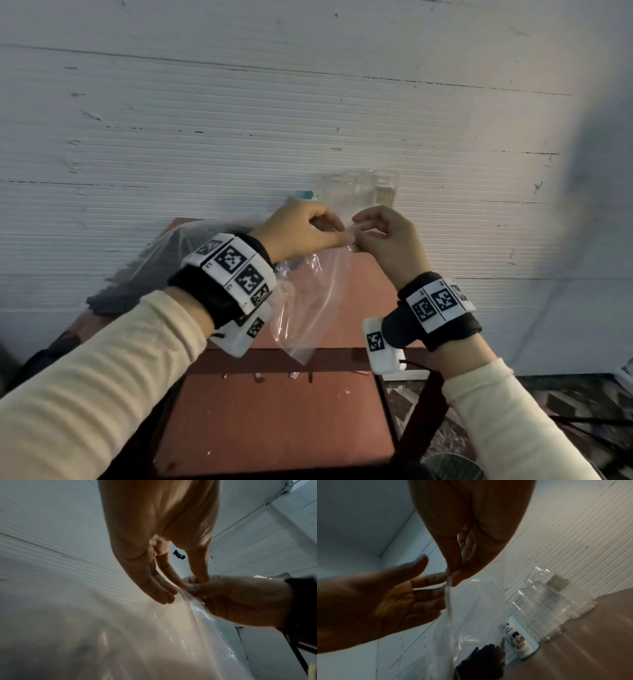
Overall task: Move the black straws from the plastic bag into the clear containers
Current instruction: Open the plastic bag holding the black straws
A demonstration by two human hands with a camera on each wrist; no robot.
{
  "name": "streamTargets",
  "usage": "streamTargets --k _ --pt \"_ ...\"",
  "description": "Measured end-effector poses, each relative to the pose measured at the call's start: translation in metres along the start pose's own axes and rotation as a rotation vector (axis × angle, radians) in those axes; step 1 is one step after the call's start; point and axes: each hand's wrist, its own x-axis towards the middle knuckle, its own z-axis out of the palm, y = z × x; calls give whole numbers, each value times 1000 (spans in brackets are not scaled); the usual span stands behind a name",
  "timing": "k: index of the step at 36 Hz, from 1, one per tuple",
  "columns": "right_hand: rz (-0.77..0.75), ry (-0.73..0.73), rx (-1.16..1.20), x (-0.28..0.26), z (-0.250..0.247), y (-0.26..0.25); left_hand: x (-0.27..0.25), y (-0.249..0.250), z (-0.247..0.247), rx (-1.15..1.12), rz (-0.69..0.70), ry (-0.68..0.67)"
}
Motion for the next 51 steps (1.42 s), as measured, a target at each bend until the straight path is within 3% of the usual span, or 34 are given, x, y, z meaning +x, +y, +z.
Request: streamTargets --k 9,14,24,30,51 --pt "-80 -97 -23 -6 7 -2 -3 -9 17 -204 -79 59" --pt "-58 -75 44 -4 9 0 -3 -14 15 -335 -131 47" --pt "-112 -112 19 -3 14 4 -4 -22 2 -386 -191 -26" --pt "-129 -162 -39 -5 13 9 -4 -21 -7 -337 -182 -75" --pt "-168 -137 -282 -6 27 7 -2 -23 -4 -186 -155 23"
